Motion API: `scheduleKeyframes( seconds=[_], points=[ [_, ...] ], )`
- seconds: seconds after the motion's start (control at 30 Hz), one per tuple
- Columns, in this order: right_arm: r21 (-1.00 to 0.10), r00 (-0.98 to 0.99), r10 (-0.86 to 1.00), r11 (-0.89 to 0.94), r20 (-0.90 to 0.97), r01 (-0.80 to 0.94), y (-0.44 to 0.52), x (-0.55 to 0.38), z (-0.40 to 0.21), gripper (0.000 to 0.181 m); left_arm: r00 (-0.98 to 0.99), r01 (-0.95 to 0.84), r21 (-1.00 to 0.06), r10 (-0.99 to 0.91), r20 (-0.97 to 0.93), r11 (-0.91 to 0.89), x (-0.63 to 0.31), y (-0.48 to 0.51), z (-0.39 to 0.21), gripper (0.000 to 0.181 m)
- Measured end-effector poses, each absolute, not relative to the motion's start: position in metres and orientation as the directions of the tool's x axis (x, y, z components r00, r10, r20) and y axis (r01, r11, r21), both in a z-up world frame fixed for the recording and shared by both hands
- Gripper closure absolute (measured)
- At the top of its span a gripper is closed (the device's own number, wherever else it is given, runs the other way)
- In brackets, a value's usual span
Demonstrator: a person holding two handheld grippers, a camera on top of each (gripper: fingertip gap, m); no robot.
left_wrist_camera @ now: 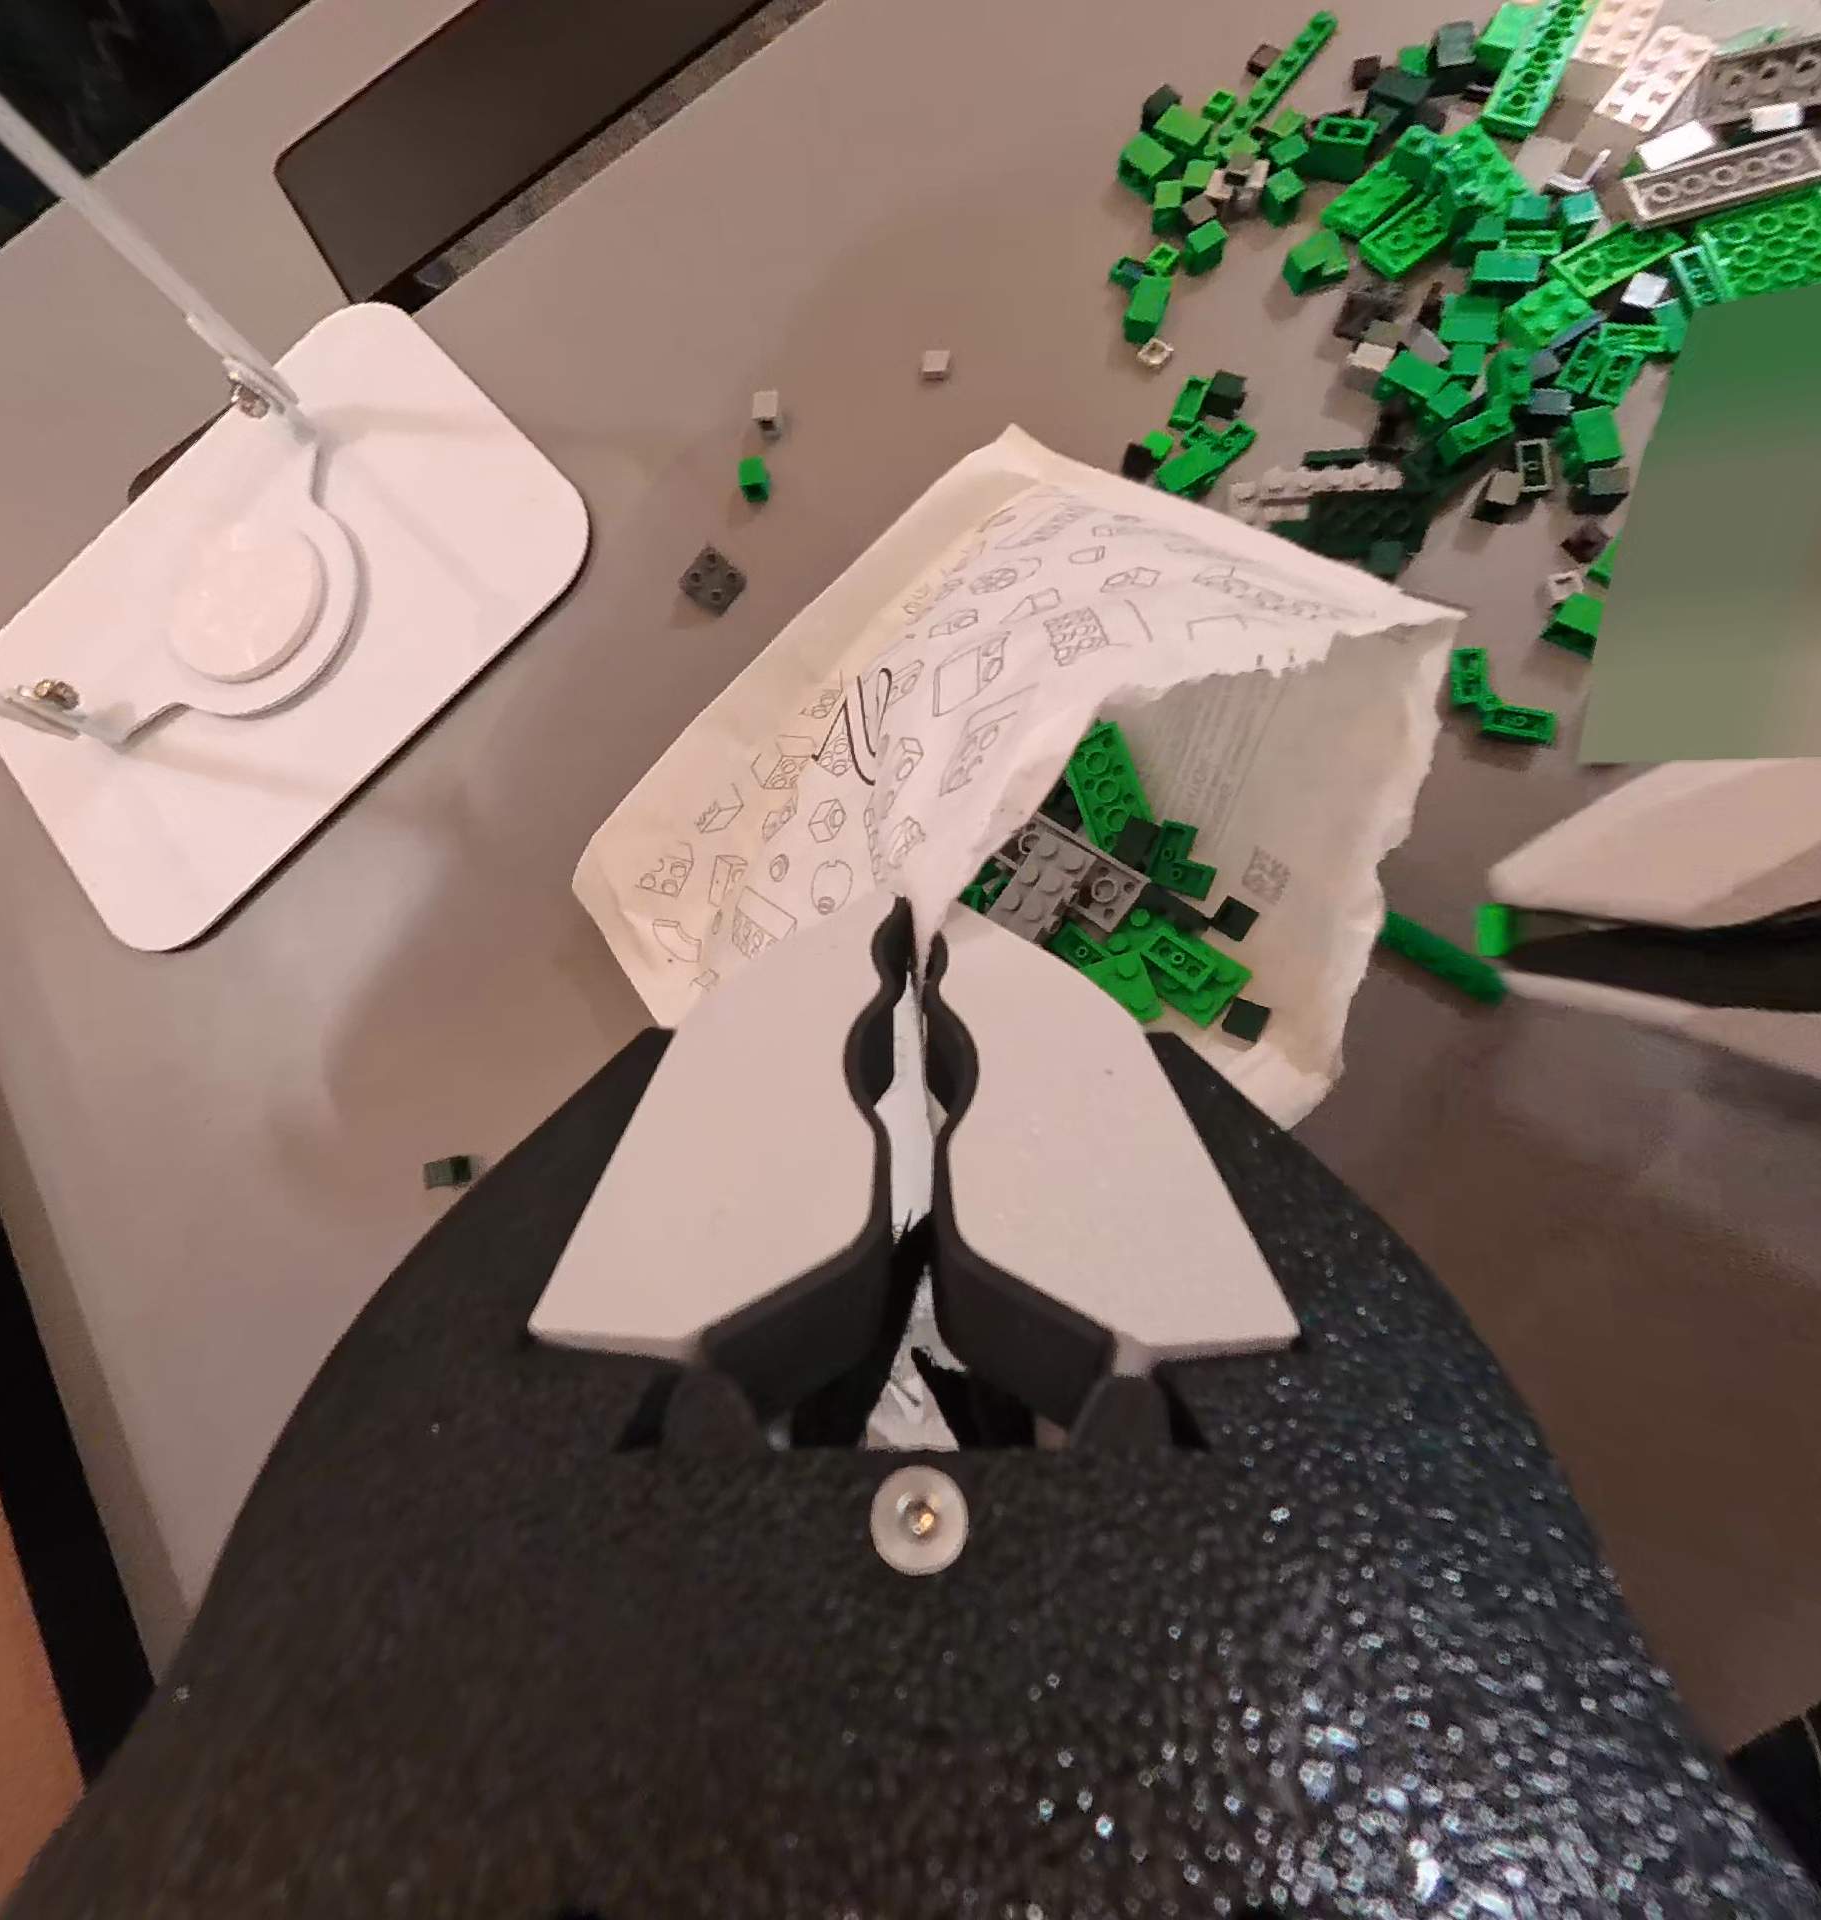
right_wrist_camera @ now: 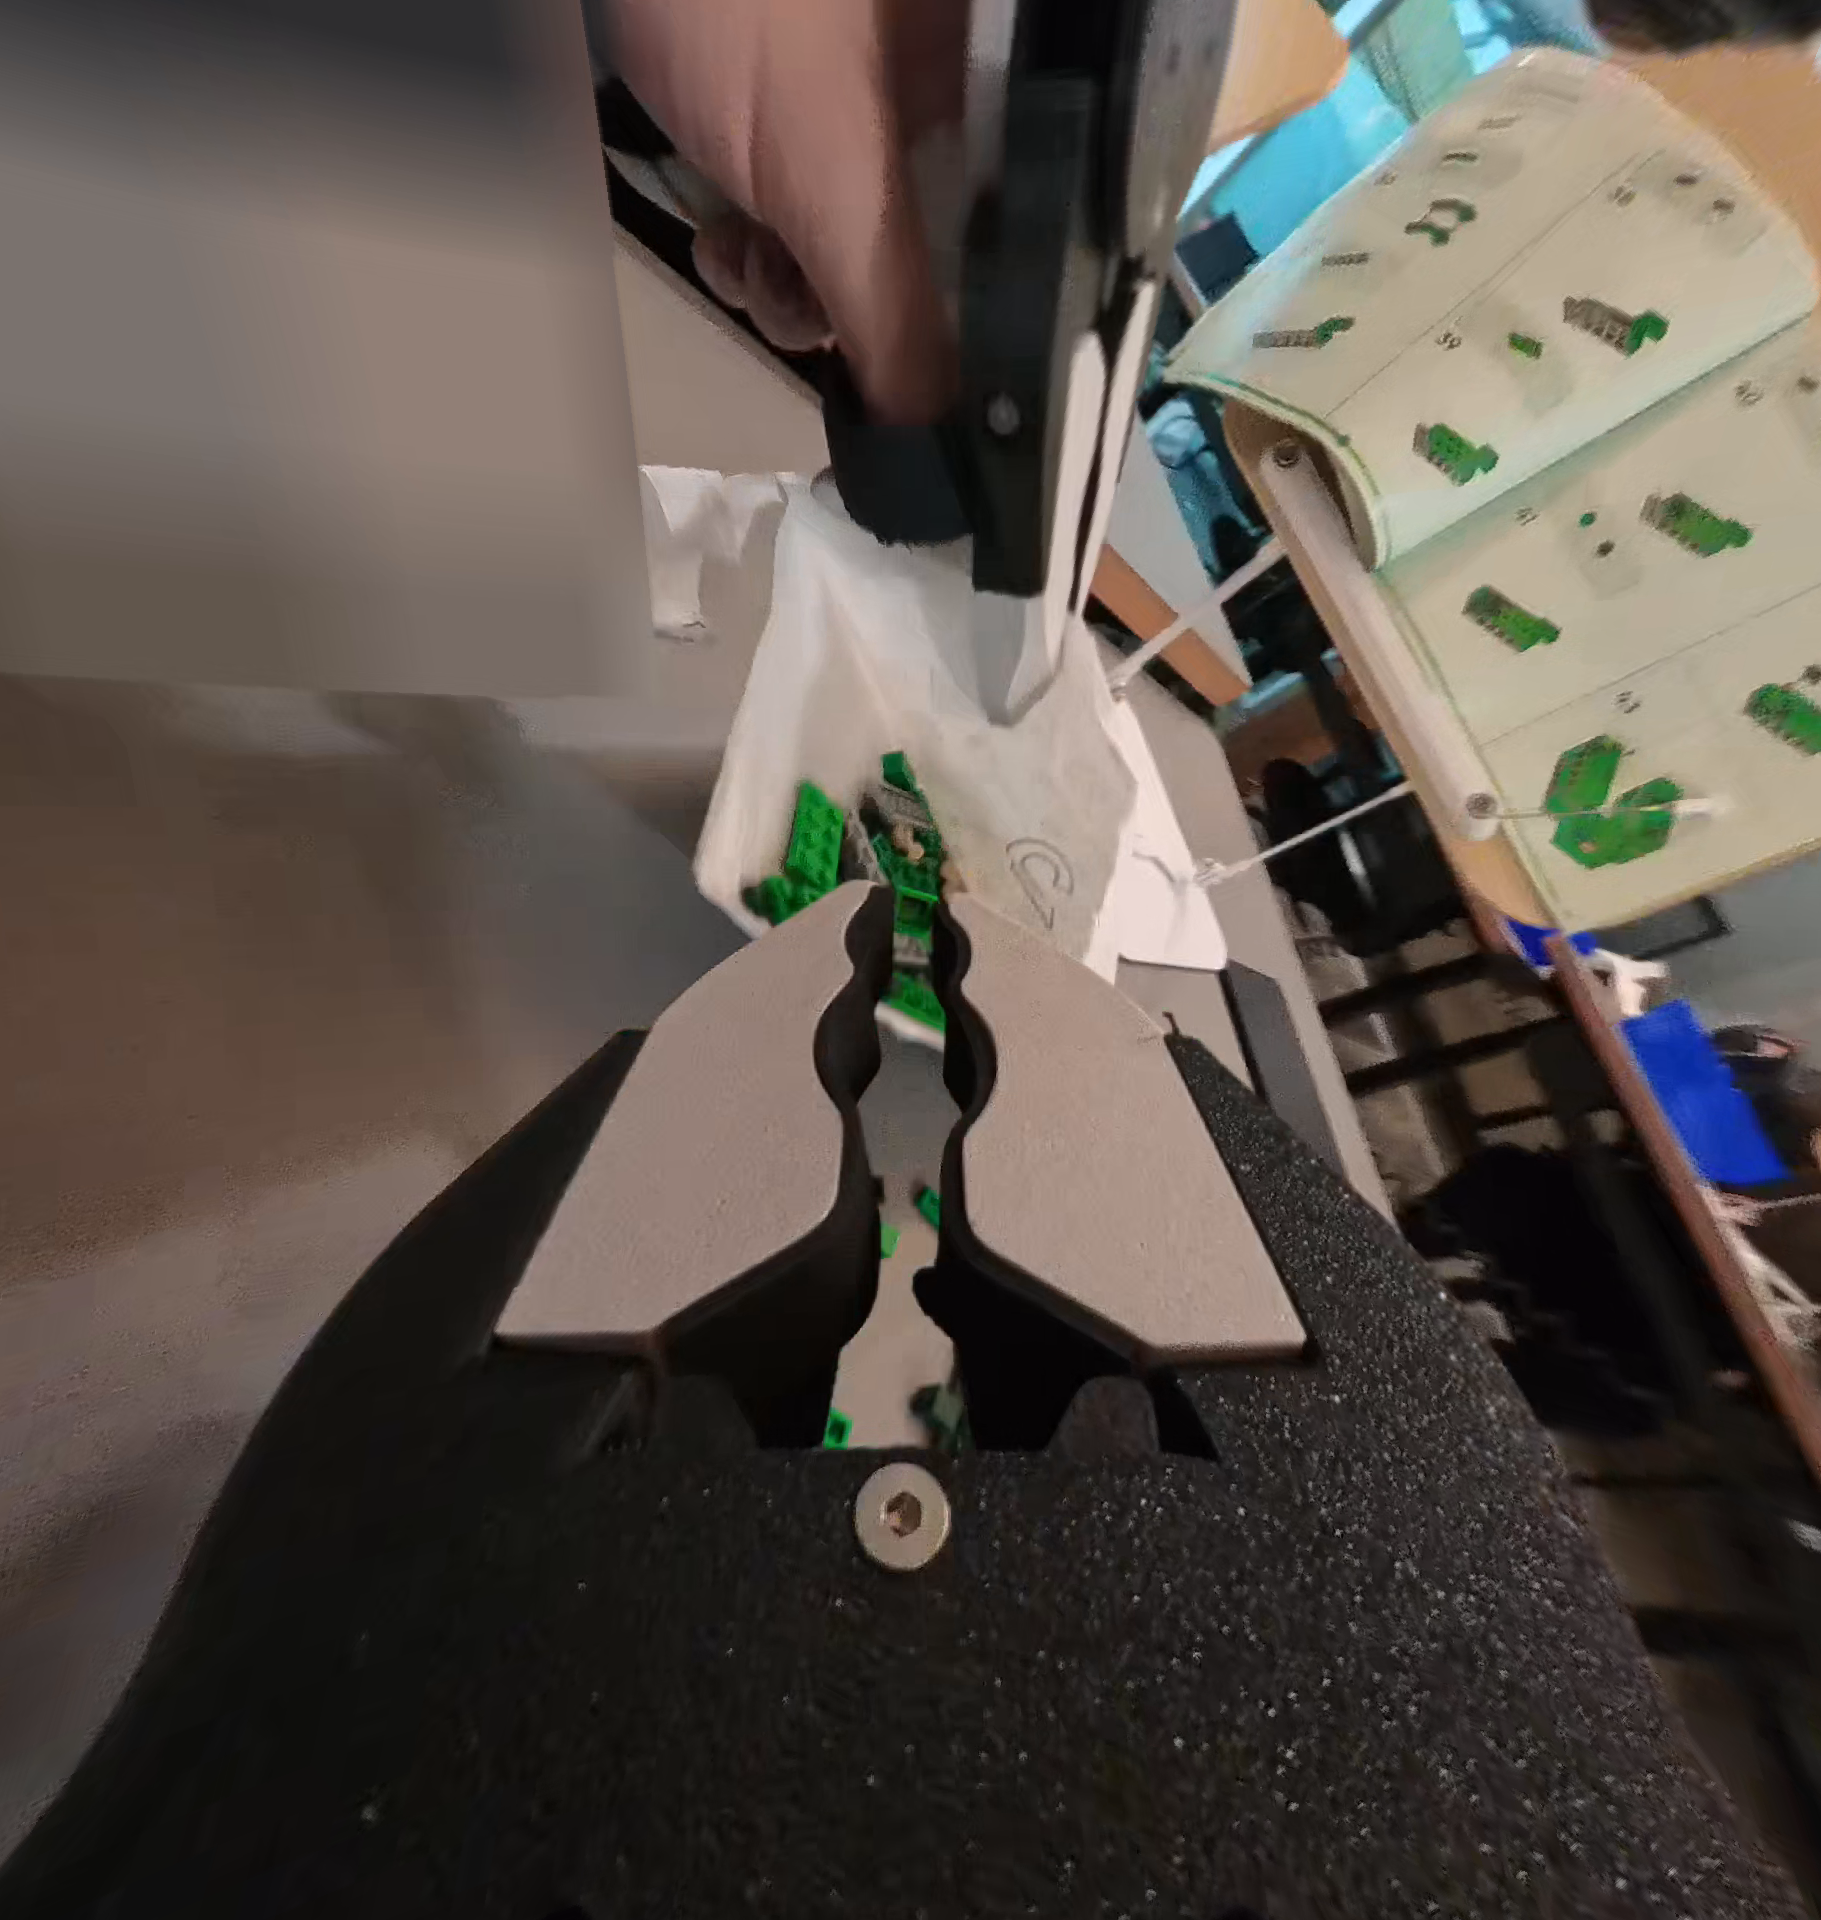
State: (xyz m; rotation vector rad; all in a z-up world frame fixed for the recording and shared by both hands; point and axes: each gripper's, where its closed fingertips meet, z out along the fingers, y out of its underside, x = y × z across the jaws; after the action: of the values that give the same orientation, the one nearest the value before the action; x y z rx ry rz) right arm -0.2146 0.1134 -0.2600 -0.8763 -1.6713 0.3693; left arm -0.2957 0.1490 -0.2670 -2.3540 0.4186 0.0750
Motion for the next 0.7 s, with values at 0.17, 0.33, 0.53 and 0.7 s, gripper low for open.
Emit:
scheduleKeyframes(
  seconds=[0.17,0.33,0.53,0.7],
  points=[
    [-0.634,-0.046,0.711,0.653,0.702,0.415,0.119,-0.225,-0.276,0.173,0.937,-0.331,-0.667,-0.313,-0.152,-0.668,-0.285,0.148,-0.266,0.181],
    [-0.683,-0.061,0.762,0.61,0.645,0.403,0.12,-0.218,-0.273,0.158,0.938,-0.332,-0.664,-0.312,-0.154,-0.67,-0.286,0.148,-0.267,0.181],
    [-0.764,-0.285,0.919,0.388,0.274,0.516,0.123,-0.149,-0.296,0.169,0.946,-0.313,-0.656,-0.286,-0.151,-0.687,-0.296,0.148,-0.27,0.181],
    [-0.695,-0.318,0.948,0.207,-0.032,0.689,0.11,-0.097,-0.326,0.174,0.947,-0.311,-0.652,-0.286,-0.149,-0.691,-0.297,0.147,-0.271,0.181]
  ],
)
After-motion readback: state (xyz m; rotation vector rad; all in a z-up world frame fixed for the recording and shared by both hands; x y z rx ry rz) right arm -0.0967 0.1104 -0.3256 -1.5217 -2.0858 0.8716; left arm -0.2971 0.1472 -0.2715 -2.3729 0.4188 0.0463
